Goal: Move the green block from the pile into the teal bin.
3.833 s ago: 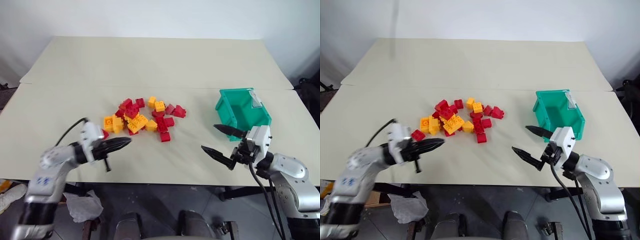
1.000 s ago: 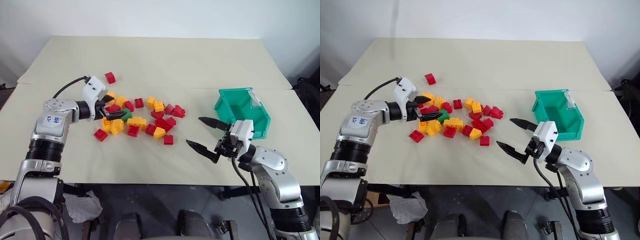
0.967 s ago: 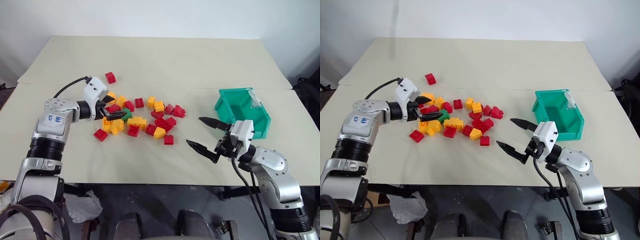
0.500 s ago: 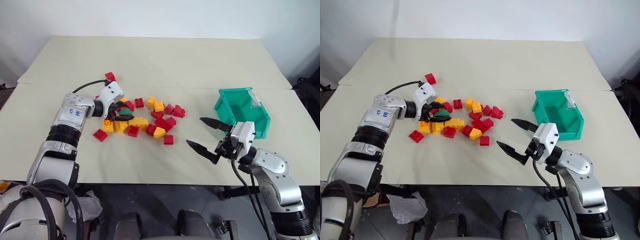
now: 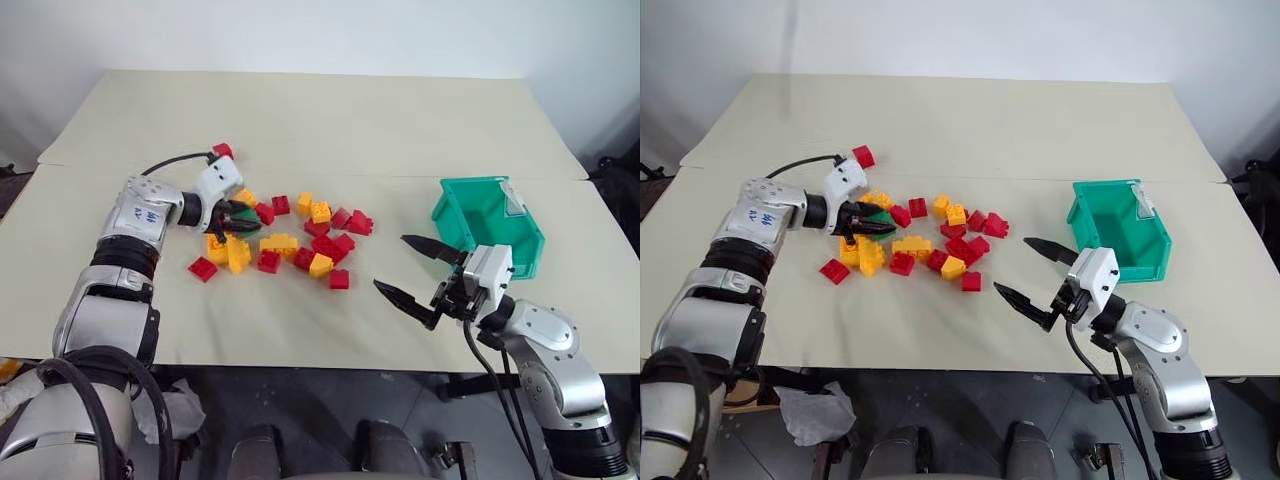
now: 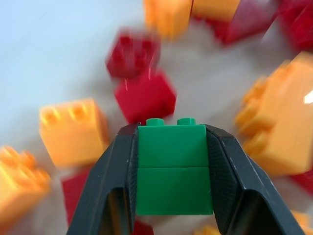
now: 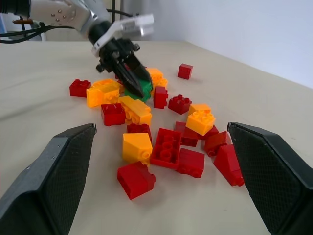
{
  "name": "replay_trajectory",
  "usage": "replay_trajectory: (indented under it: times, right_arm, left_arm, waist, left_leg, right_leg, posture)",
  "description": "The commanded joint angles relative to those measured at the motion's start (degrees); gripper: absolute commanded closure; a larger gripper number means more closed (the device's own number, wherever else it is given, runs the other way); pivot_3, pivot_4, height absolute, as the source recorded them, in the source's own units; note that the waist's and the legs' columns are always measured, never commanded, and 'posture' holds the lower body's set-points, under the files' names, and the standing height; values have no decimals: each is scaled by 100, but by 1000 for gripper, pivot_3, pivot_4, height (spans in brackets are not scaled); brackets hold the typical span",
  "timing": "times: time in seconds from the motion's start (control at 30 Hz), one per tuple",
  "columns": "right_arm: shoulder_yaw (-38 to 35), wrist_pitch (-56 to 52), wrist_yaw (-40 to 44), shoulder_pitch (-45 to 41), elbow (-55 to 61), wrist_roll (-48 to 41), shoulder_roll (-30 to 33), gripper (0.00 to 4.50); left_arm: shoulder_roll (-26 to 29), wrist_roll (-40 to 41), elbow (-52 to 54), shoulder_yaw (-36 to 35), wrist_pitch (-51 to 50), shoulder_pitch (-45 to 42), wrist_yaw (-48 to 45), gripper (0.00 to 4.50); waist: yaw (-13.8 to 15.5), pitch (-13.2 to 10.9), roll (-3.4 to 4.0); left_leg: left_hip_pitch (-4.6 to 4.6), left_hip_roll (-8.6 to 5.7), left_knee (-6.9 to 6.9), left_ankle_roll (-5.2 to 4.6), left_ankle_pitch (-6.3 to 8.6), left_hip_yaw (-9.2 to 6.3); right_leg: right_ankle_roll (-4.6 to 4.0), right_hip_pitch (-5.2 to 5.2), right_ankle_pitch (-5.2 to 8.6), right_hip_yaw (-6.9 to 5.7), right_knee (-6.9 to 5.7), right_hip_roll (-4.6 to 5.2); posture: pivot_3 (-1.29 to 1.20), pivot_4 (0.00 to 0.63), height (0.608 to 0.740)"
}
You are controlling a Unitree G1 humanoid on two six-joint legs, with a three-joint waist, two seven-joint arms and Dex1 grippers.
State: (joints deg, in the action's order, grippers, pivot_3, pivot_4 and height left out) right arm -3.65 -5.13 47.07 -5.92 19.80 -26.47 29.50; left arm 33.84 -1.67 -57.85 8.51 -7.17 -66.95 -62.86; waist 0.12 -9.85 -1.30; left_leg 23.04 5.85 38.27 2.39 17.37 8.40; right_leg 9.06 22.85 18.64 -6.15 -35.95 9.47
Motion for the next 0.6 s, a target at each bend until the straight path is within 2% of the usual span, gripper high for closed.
replay_trajectory:
  times: [0.03, 0.17, 0.27, 0.4, 0.5, 0.6]
  right_arm:
    - [-328, 20, -133, 179, 392, -93, 93, 0]
    - [-600, -46, -225, 487, 591, -109, 207, 0]
    - [-959, -91, -266, 795, 698, -150, 353, 0]
    - [-1373, -170, -325, 1361, 968, -199, 449, 0]
    - [-1737, -94, -560, 2209, 1282, -144, 208, 0]
    - [-1795, -46, -760, 2570, 1541, -94, 45, 0]
  left_arm:
    - [-64, 490, 516, -300, 117, -417, -816, 2978]
    - [-537, 523, 1224, 91, 65, -455, -1539, 2978]
    - [-1342, 623, 1505, 331, 36, -442, -1774, 2978]
    - [-2280, 321, 1089, 647, 660, -376, -1417, 2978]
    - [-3101, -5, 524, 947, 1156, -234, -823, 2978]
    - [-3280, -261, 156, 1079, 1552, -171, -556, 2978]
  waist:
    - [21, 0, 0]
    - [128, 0, 0]
    - [161, 0, 0]
    - [133, 0, -1]
    - [151, 2, 3]
    - [88, 1, 6]
  left_leg:
    - [1, 0, 1, 0, 0, -1]
    - [1, -1, 1, -1, 1, -1]
    - [4, -3, 7, -2, 1, -1]
    - [8, -4, 8, -5, 3, -4]
    - [1, -5, 0, -5, 3, -4]
    - [2, -5, 5, -5, 3, 0]
  right_leg:
    - [1, 0, 0, 0, 1, 0]
    - [2, -1, -1, 0, 2, 0]
    - [3, -2, -1, -1, 5, 0]
    - [5, -3, -3, 0, 11, 0]
    - [5, -4, -3, -1, 10, 0]
    - [5, -4, -3, 1, 16, 0]
  posture:
    - [0, 150, 740]
    - [0, 150, 740]
    - [0, 150, 740]
    - [0, 150, 740]
    - [0, 150, 740]
    - [0, 150, 740]
